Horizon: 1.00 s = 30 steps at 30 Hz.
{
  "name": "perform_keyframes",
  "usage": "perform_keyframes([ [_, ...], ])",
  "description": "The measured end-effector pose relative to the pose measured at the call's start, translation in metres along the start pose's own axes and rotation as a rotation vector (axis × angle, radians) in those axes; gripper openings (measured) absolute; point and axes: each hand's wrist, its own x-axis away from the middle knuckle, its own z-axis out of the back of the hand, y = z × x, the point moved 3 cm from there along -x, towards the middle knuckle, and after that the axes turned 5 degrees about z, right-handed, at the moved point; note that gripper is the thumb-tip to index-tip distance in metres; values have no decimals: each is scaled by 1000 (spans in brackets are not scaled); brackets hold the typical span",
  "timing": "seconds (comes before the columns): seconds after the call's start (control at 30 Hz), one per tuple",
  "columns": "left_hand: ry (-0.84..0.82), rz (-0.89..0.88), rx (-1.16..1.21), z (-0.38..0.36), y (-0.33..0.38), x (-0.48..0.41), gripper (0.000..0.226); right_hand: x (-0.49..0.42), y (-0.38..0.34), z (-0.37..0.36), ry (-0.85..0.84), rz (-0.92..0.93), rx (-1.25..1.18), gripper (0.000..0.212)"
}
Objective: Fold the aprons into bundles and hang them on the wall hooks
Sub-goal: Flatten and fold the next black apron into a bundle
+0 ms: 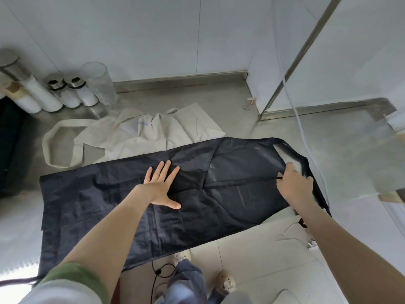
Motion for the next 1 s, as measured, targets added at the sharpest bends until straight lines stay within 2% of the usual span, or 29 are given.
perform_keyframes([
  [0.07, 16, 10, 6, 1, -2, 0, 126, -4, 0, 1, -28, -21, -22, 33],
  [0.17, 92, -5, 39, 1, 1, 3, 125, -3, -17, 8, -130, 131, 145, 69],
  [0.23, 177, -27, 112, 1, -1, 6, 115, -1, -44, 12, -181, 221, 155, 83],
  [0.33, 365, 3, 246, 8, -11, 8, 87, -2, -94, 15, -151, 389, 86, 80],
  [0.43, 535, 100, 176, 20, -36, 10, 73, -1, -151, 13, -180, 620, -145, 74],
  [0.57, 555, 232, 119, 34, -74, 13, 79, -7, -214, 14, -172, 792, -160, 79],
  [0.67, 489, 282, 104, 44, -100, 15, 61, -17, -250, 14, -142, 834, -40, 86],
  [0.73, 433, 254, 46, 48, -110, 14, 41, -25, -262, 12, -139, 824, 29, 80],
  [0.8, 406, 195, 11, 50, -114, 14, 31, -30, -267, 11, -115, 831, 103, 58],
  [0.87, 384, 142, 44, 50, -118, 12, 29, -32, -269, 13, -108, 862, 129, 38],
  [1.0, 372, 143, 173, 53, -124, 13, 27, -32, -269, 21, -178, 833, 6, 22],
])
